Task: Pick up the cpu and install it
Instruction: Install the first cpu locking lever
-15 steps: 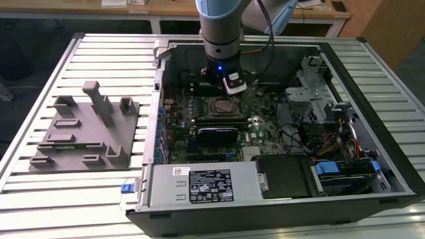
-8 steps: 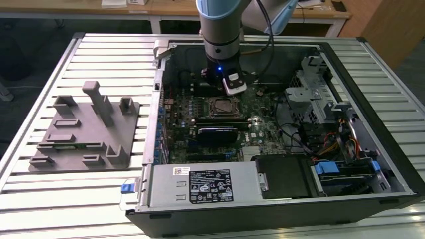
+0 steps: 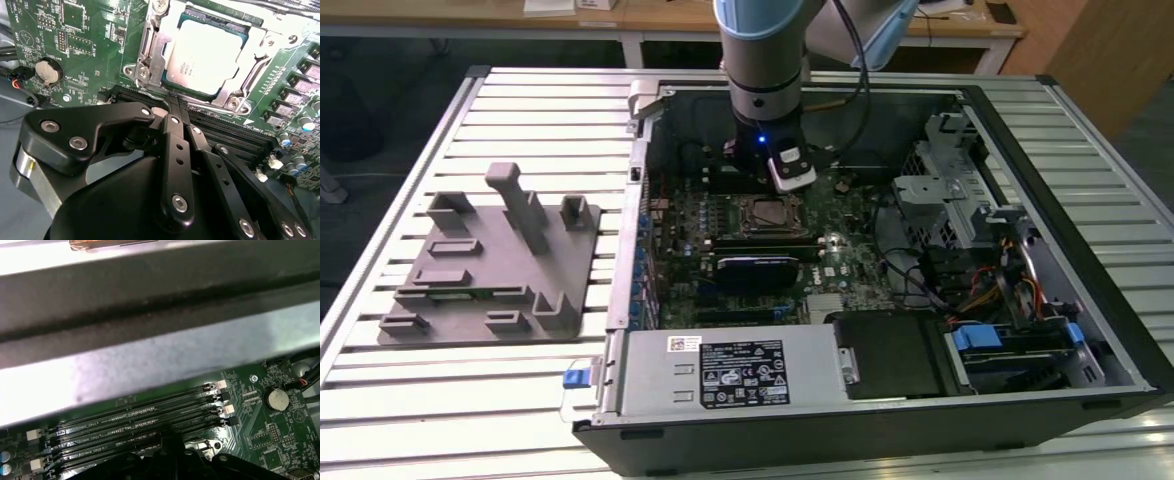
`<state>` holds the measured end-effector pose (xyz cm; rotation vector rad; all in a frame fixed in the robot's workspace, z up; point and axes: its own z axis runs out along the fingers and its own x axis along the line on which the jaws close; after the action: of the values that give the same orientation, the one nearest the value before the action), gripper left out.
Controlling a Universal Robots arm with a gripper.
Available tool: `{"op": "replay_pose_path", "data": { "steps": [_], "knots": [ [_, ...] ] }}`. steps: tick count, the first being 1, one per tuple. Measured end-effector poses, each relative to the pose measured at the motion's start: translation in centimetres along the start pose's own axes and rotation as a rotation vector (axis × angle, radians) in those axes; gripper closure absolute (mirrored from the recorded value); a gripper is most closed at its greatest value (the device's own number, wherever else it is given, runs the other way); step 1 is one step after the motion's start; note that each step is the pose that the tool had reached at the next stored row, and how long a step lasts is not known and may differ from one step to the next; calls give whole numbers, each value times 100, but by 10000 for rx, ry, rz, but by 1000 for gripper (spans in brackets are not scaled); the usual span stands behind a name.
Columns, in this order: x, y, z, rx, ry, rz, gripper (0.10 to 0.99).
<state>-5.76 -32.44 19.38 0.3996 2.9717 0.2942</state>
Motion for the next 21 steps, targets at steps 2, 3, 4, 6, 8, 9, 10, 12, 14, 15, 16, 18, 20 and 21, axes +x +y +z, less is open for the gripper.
{"op": "replay_pose_path", "data": {
  "steps": [2,3,4,6,8,9,10,12,14,15,16,18,20,21],
  "knots": [
    [0,-1,4,25,-7,-16,980],
    [0,0,6,18,-8,-18,980],
    [0,0,6,19,-7,-19,980],
    [0,0,5,21,-7,-20,980],
    [1,-1,5,7,1,-26,980],
    [-1,-1,6,-3,6,-34,980],
    [-4,0,8,-17,12,-43,980],
    [-13,2,9,-66,28,-58,980],
    [-16,3,11,-86,33,-64,980],
    [-16,4,10,-87,33,-64,980],
    [-17,5,6,-87,32,-64,980],
    [-19,9,-17,-75,31,-67,980],
    [-22,15,-45,-67,29,-68,980],
    [-24,19,-61,-63,28,-68,980]
  ]
}}
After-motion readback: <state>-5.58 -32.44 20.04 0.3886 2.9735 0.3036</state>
